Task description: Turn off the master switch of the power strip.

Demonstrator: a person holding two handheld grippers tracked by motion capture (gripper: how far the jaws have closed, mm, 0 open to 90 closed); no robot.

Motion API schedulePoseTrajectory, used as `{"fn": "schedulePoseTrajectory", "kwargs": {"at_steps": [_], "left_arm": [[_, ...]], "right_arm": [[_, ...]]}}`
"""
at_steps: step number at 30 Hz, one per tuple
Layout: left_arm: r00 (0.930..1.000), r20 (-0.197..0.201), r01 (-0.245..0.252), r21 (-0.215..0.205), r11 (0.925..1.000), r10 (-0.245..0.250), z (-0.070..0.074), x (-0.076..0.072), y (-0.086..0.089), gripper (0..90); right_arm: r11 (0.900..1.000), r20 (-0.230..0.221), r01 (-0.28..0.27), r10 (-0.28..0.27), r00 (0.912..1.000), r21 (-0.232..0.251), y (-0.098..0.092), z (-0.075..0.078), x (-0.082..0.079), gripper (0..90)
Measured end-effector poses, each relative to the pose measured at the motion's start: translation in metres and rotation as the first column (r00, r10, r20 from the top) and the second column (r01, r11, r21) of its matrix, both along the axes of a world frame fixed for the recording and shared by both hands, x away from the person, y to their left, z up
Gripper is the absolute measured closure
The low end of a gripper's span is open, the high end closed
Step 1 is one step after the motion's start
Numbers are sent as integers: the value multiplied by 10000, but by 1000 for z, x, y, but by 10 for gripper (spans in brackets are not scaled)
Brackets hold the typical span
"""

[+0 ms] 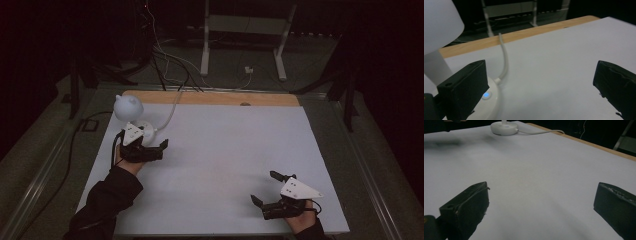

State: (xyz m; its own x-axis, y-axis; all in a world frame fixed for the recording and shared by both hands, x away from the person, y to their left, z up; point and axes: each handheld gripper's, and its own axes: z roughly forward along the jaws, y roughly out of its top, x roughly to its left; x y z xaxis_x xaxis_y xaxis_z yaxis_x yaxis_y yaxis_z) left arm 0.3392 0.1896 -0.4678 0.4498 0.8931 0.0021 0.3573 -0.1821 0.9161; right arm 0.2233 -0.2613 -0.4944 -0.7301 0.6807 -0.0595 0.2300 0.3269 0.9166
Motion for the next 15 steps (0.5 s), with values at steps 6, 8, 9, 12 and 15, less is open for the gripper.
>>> {"fn": "schedulePoseTrajectory", "kwargs": {"at_steps": [6, 8, 9, 12, 15], "left_arm": [[9984, -356, -427, 45, 9991, 428, -6, 5, -4, 26], [9966, -466, -666, 198, 9976, 675, -9, 8, -5, 42], [9954, -510, -806, 238, 9965, 817, -10, 8, -6, 64], [9912, -604, -1154, 349, 9927, 1174, -12, 12, -5, 100], [9879, -578, -1419, 343, 9893, 1437, -12, 14, -4, 162]], "right_arm": [[10000, -32, -29, 29, 10000, 4, 0, 0, 0, 0], [10000, -34, -22, 22, 10000, 46, 0, 0, 0, 0], [10000, -53, -17, 18, 10000, 71, 0, 0, 0, 0], [10000, -90, -22, 22, 10000, 47, 0, -1, 0, 0], [10000, -78, -24, 25, 10000, 74, 0, 0, 1, 0]]}}
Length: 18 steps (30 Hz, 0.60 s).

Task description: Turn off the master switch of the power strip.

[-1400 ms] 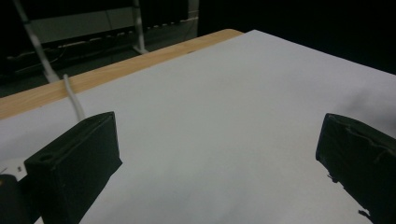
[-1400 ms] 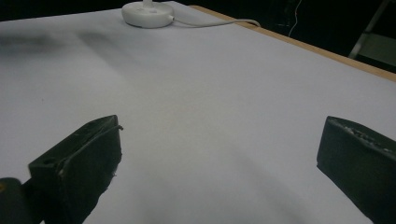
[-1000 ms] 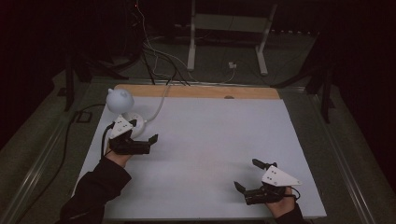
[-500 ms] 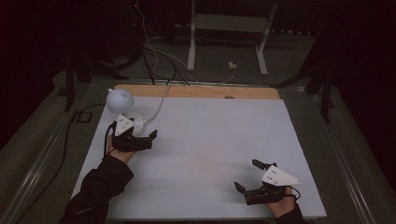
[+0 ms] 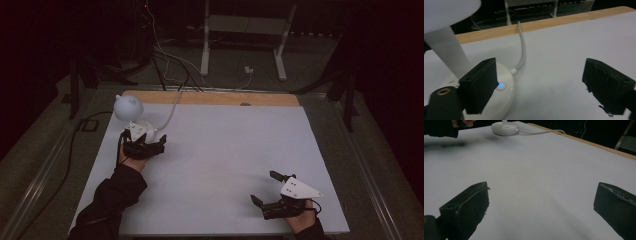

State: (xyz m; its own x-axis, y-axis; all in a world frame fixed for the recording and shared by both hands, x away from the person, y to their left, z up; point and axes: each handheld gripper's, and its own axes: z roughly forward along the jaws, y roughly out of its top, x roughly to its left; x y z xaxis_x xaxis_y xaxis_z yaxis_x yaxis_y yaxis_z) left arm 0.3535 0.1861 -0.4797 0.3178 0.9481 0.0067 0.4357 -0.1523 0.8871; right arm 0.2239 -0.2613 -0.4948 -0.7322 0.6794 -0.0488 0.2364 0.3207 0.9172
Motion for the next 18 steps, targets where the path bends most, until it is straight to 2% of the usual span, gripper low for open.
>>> {"fn": "schedulePoseTrajectory", "kwargs": {"at_steps": [7, 13, 18], "left_arm": [[10000, -28, -61, 208, 9998, 61, -3, 4, 1, 364], [9981, 27, -610, 345, 9975, 610, -4, 10, 4, 540], [9978, 16, -663, 365, 9971, 663, -5, 14, 6, 677]], "right_arm": [[10000, -53, -23, 23, 10000, 8, 0, 0, 0, 0], [10000, -58, -40, 40, 10000, 10, 0, 0, 0, 0], [10000, -70, -55, 55, 10000, 15, 0, -1, 1, 0]]}}
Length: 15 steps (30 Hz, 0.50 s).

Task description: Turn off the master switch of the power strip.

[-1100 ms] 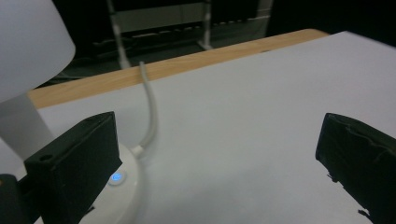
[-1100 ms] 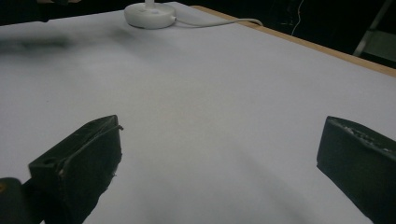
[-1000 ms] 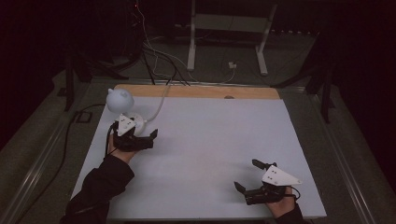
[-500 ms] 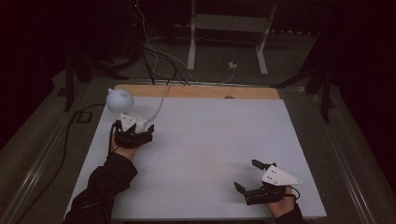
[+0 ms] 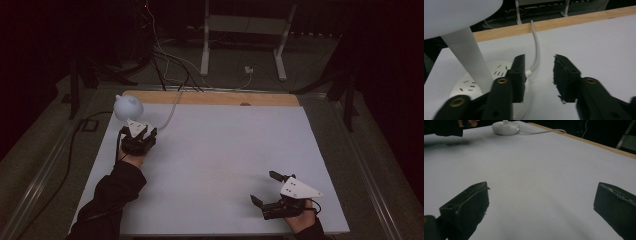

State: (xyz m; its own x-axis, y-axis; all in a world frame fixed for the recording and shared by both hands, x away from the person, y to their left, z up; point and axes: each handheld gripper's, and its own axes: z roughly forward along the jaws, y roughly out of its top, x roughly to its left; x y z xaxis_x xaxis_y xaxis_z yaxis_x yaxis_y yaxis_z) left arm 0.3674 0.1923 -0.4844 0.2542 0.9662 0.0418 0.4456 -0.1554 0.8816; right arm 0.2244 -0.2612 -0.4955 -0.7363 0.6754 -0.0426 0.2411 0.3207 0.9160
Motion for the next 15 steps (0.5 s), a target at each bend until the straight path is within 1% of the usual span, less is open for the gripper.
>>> {"fn": "schedulePoseTrajectory", "kwargs": {"at_steps": [4, 5, 6, 7, 8, 10, 11, 12, 13, 14, 15], "left_arm": [[10000, 29, 87, 176, 9998, -88, -1, 2, 1, 772], [9999, 12, 121, 270, 9996, -121, -1, 3, 1, 772], [10000, 22, 92, 312, 9995, -93, -2, 4, 2, 822], [9999, -12, 119, 339, 9994, -118, -3, 5, 2, 844], [9999, -17, 135, 366, 9992, -135, -4, 6, 3, 844], [9998, -73, 166, 368, 9992, -164, -6, 7, 4, 900], [9996, -122, 239, 341, 9991, -235, -7, 8, 5, 900], [9997, -113, 203, 380, 9991, -199, -7, 8, 6, 900], [9995, -149, 265, 241, 9994, -261, -8, 10, 8, 900], [9995, -149, 265, 241, 9994, -261, -8, 10, 8, 900], [9997, -105, 216, 360, 9991, -212, -9, 10, 9, 900]], "right_arm": [[10000, -3, 0, 0, 10000, -14, 0, 0, 0, 0], [10000, -3, 0, 0, 10000, -14, 0, 0, 0, 0], [10000, -1, -11, 11, 10000, -32, 0, 0, 0, 0], [10000, 5, -7, 7, 10000, -40, 0, 0, 0, 0], [10000, 5, -7, 7, 10000, -40, 0, 0, 0, 0], [10000, -1, -10, 10, 10000, -25, 0, 0, 0, 0], [10000, -5, -12, 12, 10000, -24, 0, 0, 0, 0], [10000, 1, -9, 9, 10000, -31, 0, 0, 0, 0], [10000, -6, -8, 8, 10000, -32, 0, -1, 0, 0], [10000, -7, -9, 9, 10000, -37, 0, -1, 0, 0], [10000, -9, -17, 17, 10000, -50, 0, -1, 0, 0]]}}
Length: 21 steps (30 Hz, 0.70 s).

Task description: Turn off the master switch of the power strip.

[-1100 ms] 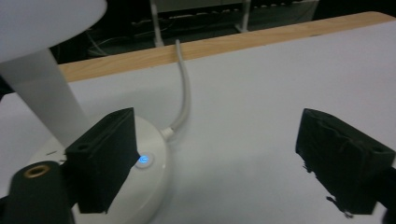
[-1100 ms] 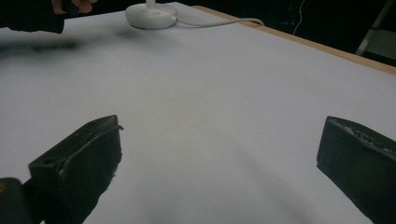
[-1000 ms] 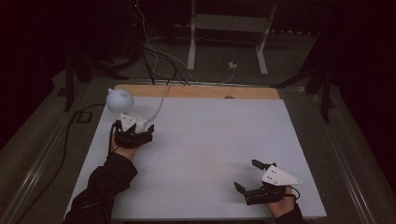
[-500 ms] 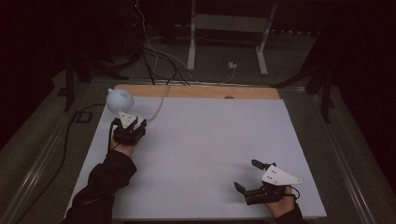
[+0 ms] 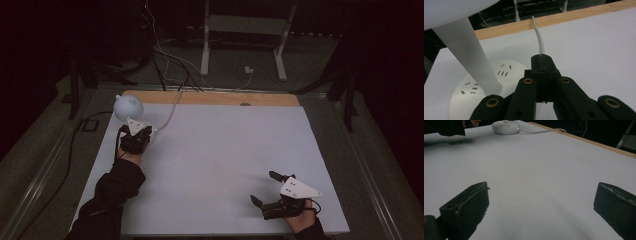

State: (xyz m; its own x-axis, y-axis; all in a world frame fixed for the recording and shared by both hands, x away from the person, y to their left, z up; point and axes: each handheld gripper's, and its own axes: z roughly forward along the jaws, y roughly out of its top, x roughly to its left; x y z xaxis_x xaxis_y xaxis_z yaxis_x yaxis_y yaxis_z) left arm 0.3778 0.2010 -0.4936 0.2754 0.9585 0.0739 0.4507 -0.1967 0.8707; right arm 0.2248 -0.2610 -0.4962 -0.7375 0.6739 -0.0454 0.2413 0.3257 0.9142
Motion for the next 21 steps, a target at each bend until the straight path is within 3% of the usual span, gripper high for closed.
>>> {"fn": "schedulePoseTrajectory", "kwargs": {"at_steps": [7, 15, 21], "left_arm": [[9998, 114, -174, 414, 9990, 170, -5, 4, 0, 900], [9996, -162, -220, 579, 9981, 230, -14, 10, 3, 900], [9998, -27, -168, 1328, 9910, 173, -16, 12, -2, 900]], "right_arm": [[10000, -63, -9, 9, 10000, -62, 1, -1, 0, 0], [10000, -65, -23, 23, 10000, -25, 0, 0, 0, 0], [10000, -90, -33, 33, 10000, -22, 1, -1, 0, 0]]}}
